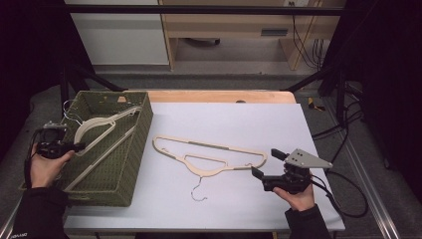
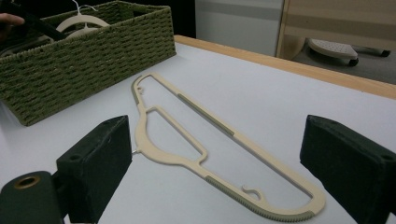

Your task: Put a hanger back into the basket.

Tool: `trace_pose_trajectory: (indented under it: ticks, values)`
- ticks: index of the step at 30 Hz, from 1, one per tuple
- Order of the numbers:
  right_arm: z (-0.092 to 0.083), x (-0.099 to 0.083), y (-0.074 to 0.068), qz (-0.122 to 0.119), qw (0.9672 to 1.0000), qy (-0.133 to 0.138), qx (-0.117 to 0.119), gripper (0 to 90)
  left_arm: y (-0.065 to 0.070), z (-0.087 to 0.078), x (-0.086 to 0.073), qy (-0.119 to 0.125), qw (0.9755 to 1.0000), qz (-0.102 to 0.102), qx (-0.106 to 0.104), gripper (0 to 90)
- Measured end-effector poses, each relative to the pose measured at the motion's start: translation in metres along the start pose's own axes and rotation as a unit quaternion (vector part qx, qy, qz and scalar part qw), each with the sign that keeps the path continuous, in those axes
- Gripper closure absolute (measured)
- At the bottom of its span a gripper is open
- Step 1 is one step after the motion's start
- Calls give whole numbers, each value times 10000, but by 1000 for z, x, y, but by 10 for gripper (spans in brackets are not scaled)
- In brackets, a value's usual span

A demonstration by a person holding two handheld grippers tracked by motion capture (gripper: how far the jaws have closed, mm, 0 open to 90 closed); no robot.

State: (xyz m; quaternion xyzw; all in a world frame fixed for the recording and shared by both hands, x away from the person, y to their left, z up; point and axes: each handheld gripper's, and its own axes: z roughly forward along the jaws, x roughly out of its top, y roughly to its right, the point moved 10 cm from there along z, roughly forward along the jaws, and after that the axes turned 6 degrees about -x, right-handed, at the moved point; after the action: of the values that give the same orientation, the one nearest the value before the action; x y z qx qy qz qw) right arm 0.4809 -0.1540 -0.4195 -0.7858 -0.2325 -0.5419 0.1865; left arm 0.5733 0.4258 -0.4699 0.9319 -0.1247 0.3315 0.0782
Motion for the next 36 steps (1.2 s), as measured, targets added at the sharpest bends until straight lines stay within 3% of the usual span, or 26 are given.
trace_pose_trajectory:
  ticks: [9, 13, 17, 19, 22, 26, 30, 36]
  values:
    - [1, 0, -2, -8, 10000, -5, 23, 96, 1, -8, 0, 118, 9999, -48, 69, 511]
    - [0, 0, -2, 12, 10000, -1, 4, 96, 12, -21, 11, 472, 9989, 16, -1, 484]
    - [-1, 1, -1, -10, 10000, 18, 11, 96, 36, -39, 29, 949, 9951, 251, -153, 457]
    - [-1, 2, -2, 7, 10000, 45, 17, 96, 53, -48, 38, 1201, 9918, 316, -286, 431]
    - [-2, 3, -1, 20, 10000, 67, -6, 94, 84, -61, 50, 1516, 9850, 630, -536, 374]
    - [-2, 3, 0, 1, 10000, 72, -2, 92, 133, -75, 61, 1974, 9714, 929, -938, 281]
    - [-2, 3, -1, -4, 10000, 64, 3, 92, 174, -79, 61, 2162, 9615, 1199, -1196, 169]
    - [-2, 3, -2, 29, 10000, 77, 12, 92, 227, -67, 49, 2129, 9533, 1384, -1634, 112]
